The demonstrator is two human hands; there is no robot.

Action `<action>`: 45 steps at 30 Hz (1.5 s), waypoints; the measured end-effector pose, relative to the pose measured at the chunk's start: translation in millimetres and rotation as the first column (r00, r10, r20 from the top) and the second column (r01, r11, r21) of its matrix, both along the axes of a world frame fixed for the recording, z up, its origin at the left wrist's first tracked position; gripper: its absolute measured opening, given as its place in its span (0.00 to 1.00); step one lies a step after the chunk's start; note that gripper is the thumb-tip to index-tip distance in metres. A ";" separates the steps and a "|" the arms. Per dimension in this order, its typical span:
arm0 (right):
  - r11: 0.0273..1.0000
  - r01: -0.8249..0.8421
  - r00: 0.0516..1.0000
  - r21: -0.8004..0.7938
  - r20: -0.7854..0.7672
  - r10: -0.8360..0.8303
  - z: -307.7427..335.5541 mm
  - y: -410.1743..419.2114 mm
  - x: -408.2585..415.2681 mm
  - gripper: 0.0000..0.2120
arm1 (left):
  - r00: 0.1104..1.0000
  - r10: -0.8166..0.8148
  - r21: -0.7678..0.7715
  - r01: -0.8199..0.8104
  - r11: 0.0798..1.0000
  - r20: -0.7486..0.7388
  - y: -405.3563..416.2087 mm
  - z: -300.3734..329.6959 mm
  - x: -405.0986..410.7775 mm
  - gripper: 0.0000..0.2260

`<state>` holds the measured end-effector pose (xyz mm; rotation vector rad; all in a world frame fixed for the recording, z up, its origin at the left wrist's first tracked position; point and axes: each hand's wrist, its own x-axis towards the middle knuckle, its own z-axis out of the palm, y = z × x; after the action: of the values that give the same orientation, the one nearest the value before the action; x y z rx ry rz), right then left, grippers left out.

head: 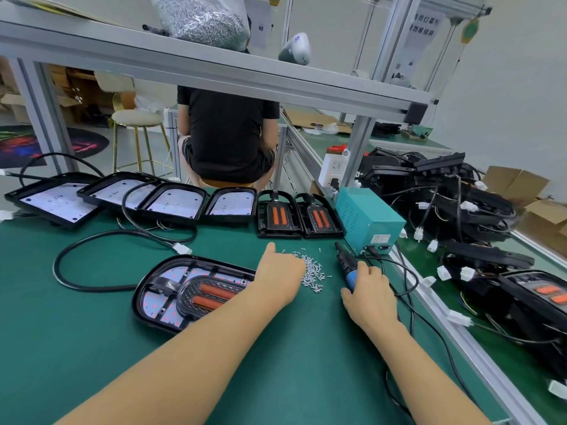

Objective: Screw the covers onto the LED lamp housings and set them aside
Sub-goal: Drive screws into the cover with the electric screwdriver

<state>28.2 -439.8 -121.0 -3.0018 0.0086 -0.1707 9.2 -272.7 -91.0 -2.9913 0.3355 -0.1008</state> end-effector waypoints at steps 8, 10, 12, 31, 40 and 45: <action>0.993 0.048 0.994 0.104 -0.104 -0.038 1.5 -7.6 5.4 0.29 | 1.000 -0.010 -0.079 0.008 0.997 -0.021 -0.4 2.3 -3.4 0.14; 0.985 0.107 0.981 0.138 -0.176 -0.082 4.8 -13.0 10.0 0.26 | 0.999 0.030 -0.399 -0.018 0.917 0.024 4.2 13.1 -7.0 0.08; 0.979 0.149 0.962 0.136 -0.251 -0.112 10.9 -17.6 14.7 0.18 | 0.997 0.069 -0.672 -0.033 0.740 0.027 18.4 25.7 -13.8 0.07; -0.481 0.158 0.939 0.862 0.018 0.342 116.9 36.3 -18.3 0.13 | 0.950 0.174 -0.882 -0.159 -0.444 -0.259 123.7 2.5 -100.7 0.05; -0.743 -0.118 0.895 0.659 0.394 0.208 139.3 103.6 -58.7 0.06 | 0.967 0.164 -0.894 -0.109 -0.434 -0.197 117.3 0.6 -128.7 0.04; -0.763 -0.166 0.863 0.624 0.466 0.193 143.8 129.2 -73.4 0.09 | 0.969 0.173 -0.882 -0.077 -0.466 -0.175 116.1 0.5 -133.7 0.04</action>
<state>-45.2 -310.5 22.8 -0.5783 -0.4246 0.0169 -124.5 -156.6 -90.4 -4.8115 -0.7682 -1.0946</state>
